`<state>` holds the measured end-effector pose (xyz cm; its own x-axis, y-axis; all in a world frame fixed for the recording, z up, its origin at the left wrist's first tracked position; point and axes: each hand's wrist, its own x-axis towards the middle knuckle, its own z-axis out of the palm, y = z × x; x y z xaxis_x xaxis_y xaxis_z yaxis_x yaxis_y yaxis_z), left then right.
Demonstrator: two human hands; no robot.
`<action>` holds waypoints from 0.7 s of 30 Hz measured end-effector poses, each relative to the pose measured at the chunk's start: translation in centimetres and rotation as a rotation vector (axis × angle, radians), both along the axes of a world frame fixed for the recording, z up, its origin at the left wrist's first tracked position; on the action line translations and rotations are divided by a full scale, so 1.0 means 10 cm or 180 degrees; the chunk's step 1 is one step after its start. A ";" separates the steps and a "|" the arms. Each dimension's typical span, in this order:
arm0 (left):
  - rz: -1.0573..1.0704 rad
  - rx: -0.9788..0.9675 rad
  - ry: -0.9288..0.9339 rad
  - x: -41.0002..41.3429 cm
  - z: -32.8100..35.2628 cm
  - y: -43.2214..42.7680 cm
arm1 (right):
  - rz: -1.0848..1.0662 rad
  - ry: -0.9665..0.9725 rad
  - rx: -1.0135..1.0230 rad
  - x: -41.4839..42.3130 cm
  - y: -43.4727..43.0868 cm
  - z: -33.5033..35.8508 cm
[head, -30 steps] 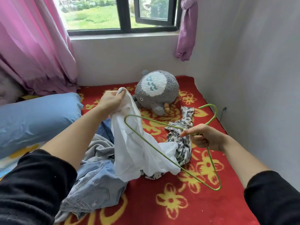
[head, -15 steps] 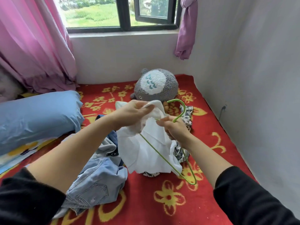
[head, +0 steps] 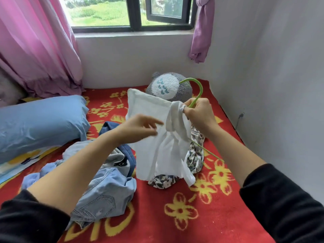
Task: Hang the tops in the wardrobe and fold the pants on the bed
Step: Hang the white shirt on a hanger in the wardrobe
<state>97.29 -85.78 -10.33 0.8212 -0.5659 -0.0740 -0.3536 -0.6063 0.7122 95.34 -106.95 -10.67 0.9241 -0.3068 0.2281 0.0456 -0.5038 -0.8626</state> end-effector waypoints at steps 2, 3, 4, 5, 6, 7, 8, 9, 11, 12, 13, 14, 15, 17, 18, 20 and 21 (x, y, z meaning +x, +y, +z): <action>0.0459 -0.0067 -0.1488 0.08 0.02 -0.04 | 0.0195 0.0150 -0.0270 -0.02 -0.01 0.12; 0.0429 0.0165 -0.2026 0.11 0.03 -0.07 | 0.0330 0.0200 -0.0294 -0.05 0.02 0.15; 0.0298 0.0440 -0.2272 0.13 0.02 -0.11 | 0.0465 0.0245 -0.0245 -0.07 0.06 0.16; 0.0158 0.0667 -0.2326 0.14 0.00 -0.16 | 0.0602 0.0293 -0.0145 -0.10 0.11 0.16; 0.0088 0.0764 -0.2260 0.14 0.00 -0.20 | 0.0753 0.0356 0.0010 -0.12 0.16 0.15; 0.0088 0.0749 -0.2066 0.14 0.00 -0.22 | 0.0944 0.0458 0.0242 -0.15 0.19 0.14; 0.0163 0.0655 -0.1836 0.16 -0.01 -0.22 | 0.1201 0.0628 0.0528 -0.17 0.19 0.13; 0.0196 0.0537 -0.1662 0.19 -0.04 -0.19 | 0.1486 0.0833 0.0831 -0.18 0.16 0.11; 0.0144 0.0231 -0.1461 0.19 -0.06 -0.10 | 0.1802 0.1291 0.1504 -0.18 0.02 0.06; 0.0042 0.0144 -0.1382 0.17 -0.05 -0.07 | 0.1799 0.1504 0.1729 -0.18 -0.05 0.02; -0.0071 0.0087 -0.1312 0.16 -0.06 -0.04 | 0.1767 0.1667 0.1704 -0.17 -0.10 -0.04; -0.0136 0.0083 -0.1256 0.13 -0.05 -0.03 | 0.1790 0.1786 0.1413 -0.17 -0.12 -0.10; -0.0202 0.0084 -0.1241 0.11 -0.04 -0.02 | 0.1902 0.1891 0.0987 -0.19 -0.11 -0.16; -0.0262 0.0039 -0.1213 0.09 -0.03 -0.01 | 0.2293 0.2030 0.0344 -0.23 0.01 -0.30; -0.0267 0.0007 -0.1180 0.08 -0.01 -0.01 | 0.2441 0.2018 0.0236 -0.25 0.09 -0.37; -0.0312 -0.0073 -0.1103 0.08 0.02 0.02 | 0.2304 0.1859 0.0188 -0.24 0.27 -0.52; -0.0350 -0.0101 -0.1090 0.09 0.03 0.05 | 0.2047 0.1804 0.0088 -0.21 0.32 -0.60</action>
<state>98.17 -85.29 -10.04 0.7294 -0.6498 0.2140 -0.6369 -0.5309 0.5590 93.25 -103.76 -16.66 0.8925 0.3174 -0.3206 -0.1264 -0.5061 -0.8531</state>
